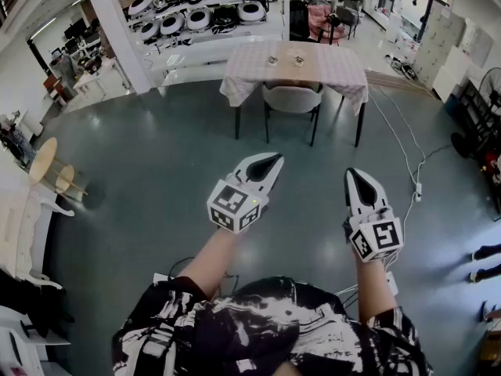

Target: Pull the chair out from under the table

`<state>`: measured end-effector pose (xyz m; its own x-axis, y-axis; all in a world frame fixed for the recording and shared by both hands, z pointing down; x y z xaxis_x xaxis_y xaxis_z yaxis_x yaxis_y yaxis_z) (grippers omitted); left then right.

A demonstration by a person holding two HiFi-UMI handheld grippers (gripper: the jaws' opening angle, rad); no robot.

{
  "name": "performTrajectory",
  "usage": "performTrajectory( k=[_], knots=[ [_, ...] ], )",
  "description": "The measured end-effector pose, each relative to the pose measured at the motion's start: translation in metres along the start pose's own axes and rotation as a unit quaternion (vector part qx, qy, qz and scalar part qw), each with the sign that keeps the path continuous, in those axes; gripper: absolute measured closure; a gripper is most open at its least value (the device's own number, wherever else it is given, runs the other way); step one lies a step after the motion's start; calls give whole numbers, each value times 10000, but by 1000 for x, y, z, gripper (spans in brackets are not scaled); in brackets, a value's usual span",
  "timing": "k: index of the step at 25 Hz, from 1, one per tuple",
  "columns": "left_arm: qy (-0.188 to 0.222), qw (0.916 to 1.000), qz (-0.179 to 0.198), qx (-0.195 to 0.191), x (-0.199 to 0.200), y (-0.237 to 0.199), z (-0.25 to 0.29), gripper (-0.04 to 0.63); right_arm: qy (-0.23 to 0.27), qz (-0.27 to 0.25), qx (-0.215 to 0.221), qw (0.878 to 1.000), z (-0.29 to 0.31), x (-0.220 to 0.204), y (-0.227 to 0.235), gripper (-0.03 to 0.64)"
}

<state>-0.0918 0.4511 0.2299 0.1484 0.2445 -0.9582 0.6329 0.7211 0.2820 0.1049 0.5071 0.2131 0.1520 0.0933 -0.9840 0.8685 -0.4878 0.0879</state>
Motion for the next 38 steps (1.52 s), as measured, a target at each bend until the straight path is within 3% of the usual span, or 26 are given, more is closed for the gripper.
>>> performTrajectory(
  k=[10,30,31,32,34,37,38],
  knots=[
    [-22,9999,10,122,1,-18,-15,594,-43,13,110,9999,18,-1,-14,618],
    [-57,9998,-14,201,3,-7,-16,594,126,207,318,9992,9,-2,-11,618],
    [-34,9998,-25,190,4,-5,-16,594,168,250,376,9988,9,-2,-10,555],
    [-3,9999,-29,149,4,-3,-15,593,229,318,429,9983,8,-2,-10,396],
    [104,9999,-15,13,8,1,-14,552,407,381,418,9976,9,-1,-6,200],
    [459,9989,59,-119,19,4,-14,193,690,121,354,9969,7,4,-5,63],
    [558,9983,76,-152,22,4,-14,133,742,15,370,9966,7,6,-5,42]
  ],
)
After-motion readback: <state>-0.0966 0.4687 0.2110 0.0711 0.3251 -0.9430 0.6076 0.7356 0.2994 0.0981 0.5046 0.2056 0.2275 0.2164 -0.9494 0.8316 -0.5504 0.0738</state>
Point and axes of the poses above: the fingertips, and each gripper's own axes: z forward along the fingers, y to its right, x out of its top, the point moved 4 cm from there along -z, backward along the fingers, and after that the axes turned 12 degrees about z, right-handed, at the moved point
